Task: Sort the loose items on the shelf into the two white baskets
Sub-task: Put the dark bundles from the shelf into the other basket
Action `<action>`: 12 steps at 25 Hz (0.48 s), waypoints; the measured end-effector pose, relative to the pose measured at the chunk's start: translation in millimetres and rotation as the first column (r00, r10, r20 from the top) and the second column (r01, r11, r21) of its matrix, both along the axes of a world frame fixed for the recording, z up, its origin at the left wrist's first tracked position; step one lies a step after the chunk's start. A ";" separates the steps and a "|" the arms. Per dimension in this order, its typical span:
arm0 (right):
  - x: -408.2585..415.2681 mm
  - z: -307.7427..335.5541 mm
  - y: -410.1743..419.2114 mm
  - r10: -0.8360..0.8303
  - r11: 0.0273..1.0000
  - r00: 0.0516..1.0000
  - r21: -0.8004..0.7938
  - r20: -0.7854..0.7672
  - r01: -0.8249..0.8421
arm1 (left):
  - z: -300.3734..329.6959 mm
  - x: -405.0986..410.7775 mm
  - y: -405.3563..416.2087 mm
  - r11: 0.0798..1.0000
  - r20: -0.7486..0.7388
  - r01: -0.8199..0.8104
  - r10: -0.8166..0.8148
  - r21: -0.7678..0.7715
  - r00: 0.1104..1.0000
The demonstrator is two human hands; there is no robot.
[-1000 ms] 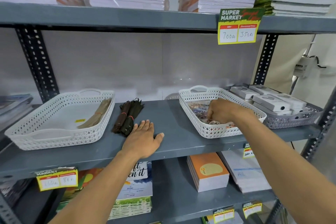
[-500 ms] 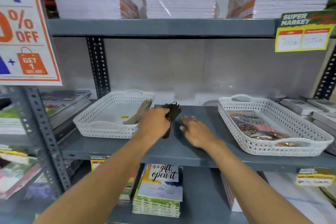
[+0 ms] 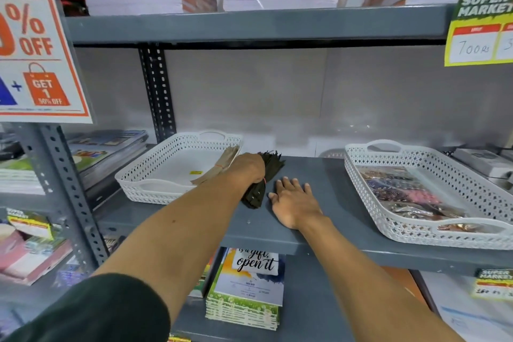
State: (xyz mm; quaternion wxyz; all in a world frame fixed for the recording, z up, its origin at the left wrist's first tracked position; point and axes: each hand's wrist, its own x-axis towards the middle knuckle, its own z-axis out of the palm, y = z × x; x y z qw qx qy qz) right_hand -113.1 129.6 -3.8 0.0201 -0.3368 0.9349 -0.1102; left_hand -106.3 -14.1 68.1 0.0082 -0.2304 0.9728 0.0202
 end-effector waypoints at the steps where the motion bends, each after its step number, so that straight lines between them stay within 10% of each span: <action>1: 0.2 -0.4 -0.1 0.001 1.000 1.000 -0.004 0.000 -0.001 | -4.7 -3.1 -0.4 1.000 -0.003 -0.016 0.016 0.006 1.000; 12: 0.9 0.3 -0.6 -0.005 1.000 1.000 -0.003 0.002 0.005 | 73.6 2.1 -34.7 0.971 -0.382 -0.051 0.141 0.235 0.913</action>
